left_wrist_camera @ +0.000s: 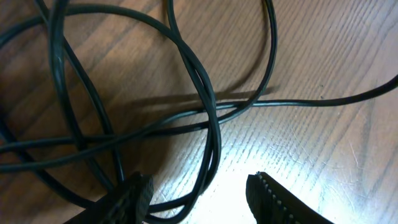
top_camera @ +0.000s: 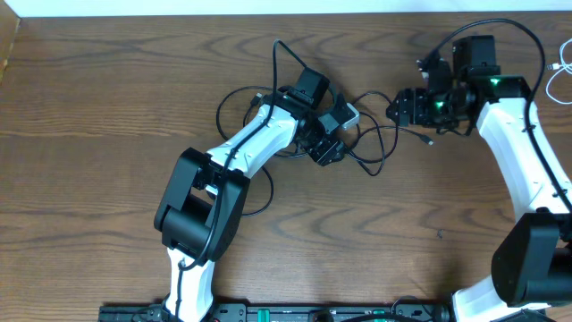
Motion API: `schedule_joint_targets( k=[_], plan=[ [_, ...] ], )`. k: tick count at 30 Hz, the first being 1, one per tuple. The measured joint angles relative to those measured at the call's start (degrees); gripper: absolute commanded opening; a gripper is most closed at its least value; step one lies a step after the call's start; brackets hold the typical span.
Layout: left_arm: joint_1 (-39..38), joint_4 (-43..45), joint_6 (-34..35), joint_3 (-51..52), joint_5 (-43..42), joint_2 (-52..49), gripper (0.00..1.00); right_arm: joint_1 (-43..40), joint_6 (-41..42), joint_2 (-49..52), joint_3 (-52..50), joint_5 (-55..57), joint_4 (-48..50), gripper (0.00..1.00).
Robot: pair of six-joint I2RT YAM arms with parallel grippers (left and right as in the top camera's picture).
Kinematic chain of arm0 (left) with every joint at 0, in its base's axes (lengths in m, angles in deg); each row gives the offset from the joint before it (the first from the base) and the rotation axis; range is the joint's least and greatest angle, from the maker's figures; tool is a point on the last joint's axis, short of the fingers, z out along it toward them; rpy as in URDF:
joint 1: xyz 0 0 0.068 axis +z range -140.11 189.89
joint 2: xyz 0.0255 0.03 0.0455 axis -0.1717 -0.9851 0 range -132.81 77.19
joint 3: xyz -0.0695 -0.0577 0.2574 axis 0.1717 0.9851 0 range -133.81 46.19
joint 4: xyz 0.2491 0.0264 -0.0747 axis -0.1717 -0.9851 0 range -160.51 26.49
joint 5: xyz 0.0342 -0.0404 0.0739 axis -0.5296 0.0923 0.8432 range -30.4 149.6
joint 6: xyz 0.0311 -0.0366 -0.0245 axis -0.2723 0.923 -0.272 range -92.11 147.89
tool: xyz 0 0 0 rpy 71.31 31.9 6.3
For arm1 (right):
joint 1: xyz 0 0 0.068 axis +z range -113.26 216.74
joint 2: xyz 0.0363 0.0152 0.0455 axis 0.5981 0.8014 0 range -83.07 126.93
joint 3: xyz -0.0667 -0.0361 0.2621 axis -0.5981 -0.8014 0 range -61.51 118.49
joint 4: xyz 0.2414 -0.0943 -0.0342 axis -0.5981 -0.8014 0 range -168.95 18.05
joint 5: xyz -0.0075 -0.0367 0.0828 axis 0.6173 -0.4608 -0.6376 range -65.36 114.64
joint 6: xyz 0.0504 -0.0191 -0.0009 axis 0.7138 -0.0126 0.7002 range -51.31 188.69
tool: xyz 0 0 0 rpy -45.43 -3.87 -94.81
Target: Untangle cables
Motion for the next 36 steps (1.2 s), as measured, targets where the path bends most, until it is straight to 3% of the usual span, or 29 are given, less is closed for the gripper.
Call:
schedule_joint_targets(
  k=[10,20,24,28,34,36],
  plan=[
    [0.0,1.44,-1.18,0.31,0.02,-1.29,0.43,-7.32,0.0,0.0,0.0,-1.36,0.22,0.8],
    [0.0,1.49,-1.18,0.42,0.0,-4.22,0.42,-7.58,-0.02,0.0,0.0,-1.99,-0.07,0.83],
    [0.0,1.62,-1.2,0.42,0.0,-4.46,0.32,-7.58,-0.02,0.0,0.0,-2.12,-0.24,0.83],
    [-0.02,1.68,-1.29,0.42,-0.04,-4.46,0.08,-7.58,-0.02,0.0,0.0,-2.16,-0.44,0.83],
    [-0.04,1.75,-0.85,0.42,-0.02,-4.39,0.07,-7.58,-0.02,0.0,0.0,-3.06,-0.46,0.82],
    [-0.04,1.25,0.22,0.44,0.0,-3.98,0.07,-7.58,-0.13,0.0,0.0,-4.31,-0.44,0.74]
  ],
)
